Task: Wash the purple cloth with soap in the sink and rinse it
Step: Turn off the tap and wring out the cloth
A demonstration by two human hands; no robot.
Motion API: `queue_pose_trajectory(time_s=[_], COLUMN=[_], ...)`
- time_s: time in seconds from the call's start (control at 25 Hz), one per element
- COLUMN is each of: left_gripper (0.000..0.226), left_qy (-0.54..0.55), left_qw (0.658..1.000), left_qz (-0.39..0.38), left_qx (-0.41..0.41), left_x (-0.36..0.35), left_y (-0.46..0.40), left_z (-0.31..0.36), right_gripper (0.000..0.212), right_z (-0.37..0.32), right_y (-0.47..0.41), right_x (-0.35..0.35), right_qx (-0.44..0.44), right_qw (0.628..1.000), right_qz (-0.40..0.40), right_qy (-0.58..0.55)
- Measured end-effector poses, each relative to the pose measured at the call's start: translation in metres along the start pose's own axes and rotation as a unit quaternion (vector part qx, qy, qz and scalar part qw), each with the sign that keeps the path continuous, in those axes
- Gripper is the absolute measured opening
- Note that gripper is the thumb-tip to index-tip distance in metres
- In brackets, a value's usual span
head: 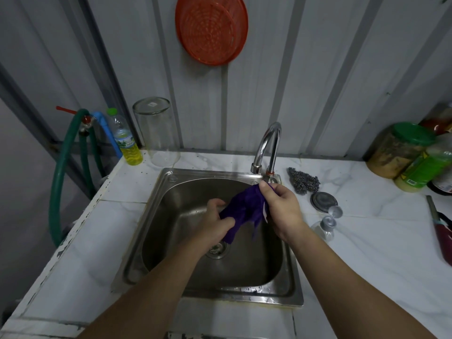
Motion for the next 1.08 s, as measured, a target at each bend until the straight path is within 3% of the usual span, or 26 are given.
queue_pose_trajectory(time_s=[0.28, 0.4, 0.52, 0.6, 0.68, 0.8, 0.88, 0.96, 1.08], left_gripper=[0.083, 0.061, 0.038, 0.024, 0.019, 0.026, 0.032, 0.025, 0.032], left_qy=[-0.066, -0.071, -0.04, 0.004, 0.071, 0.096, 0.07, 0.066, 0.08], left_qw=[0.992, 0.988, 0.986, 0.988, 0.988, 0.985, 0.989, 0.993, 0.994], left_qz=[-0.009, -0.042, -0.123, -0.138, -0.133, -0.119, -0.072, -0.037, 0.001], left_qx=[-0.112, -0.128, -0.101, -0.072, -0.043, -0.081, -0.108, -0.093, -0.07], left_x=[-0.014, -0.018, -0.025, -0.025, -0.026, -0.029, -0.023, -0.014, -0.01], left_y=[0.004, 0.008, 0.016, 0.021, 0.02, 0.018, 0.015, 0.007, 0.002], left_z=[0.03, 0.043, 0.041, 0.039, 0.039, 0.05, 0.057, 0.055, 0.051], right_gripper=[0.032, 0.039, 0.053, 0.066, 0.071, 0.08, 0.082, 0.069, 0.052], right_z=[-0.013, -0.02, -0.029, -0.026, -0.016, 0.003, 0.011, 0.015, 0.007], right_y=[-0.01, -0.01, -0.02, -0.022, -0.019, -0.006, 0.004, 0.01, 0.006], right_x=[-0.02, -0.021, -0.005, 0.002, 0.003, -0.003, -0.001, -0.001, 0.002], right_qx=[-0.071, -0.118, -0.146, -0.177, -0.217, -0.264, -0.258, -0.22, -0.107], right_qw=[0.995, 0.986, 0.983, 0.98, 0.973, 0.955, 0.951, 0.957, 0.99], right_qz=[-0.068, -0.1, -0.095, -0.083, -0.078, -0.132, -0.161, -0.161, -0.076], right_qy=[0.012, 0.053, 0.064, 0.046, 0.009, -0.008, 0.063, 0.101, 0.044])
Point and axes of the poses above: each hand's wrist, its own y-axis away from the middle knuckle, its own x-axis out of the back of the hand, z = x × y, the point moved 8 cm from there along -y, towards the middle knuckle, and after that the axes turned 7 degrees about x, right-handed, at the moved point
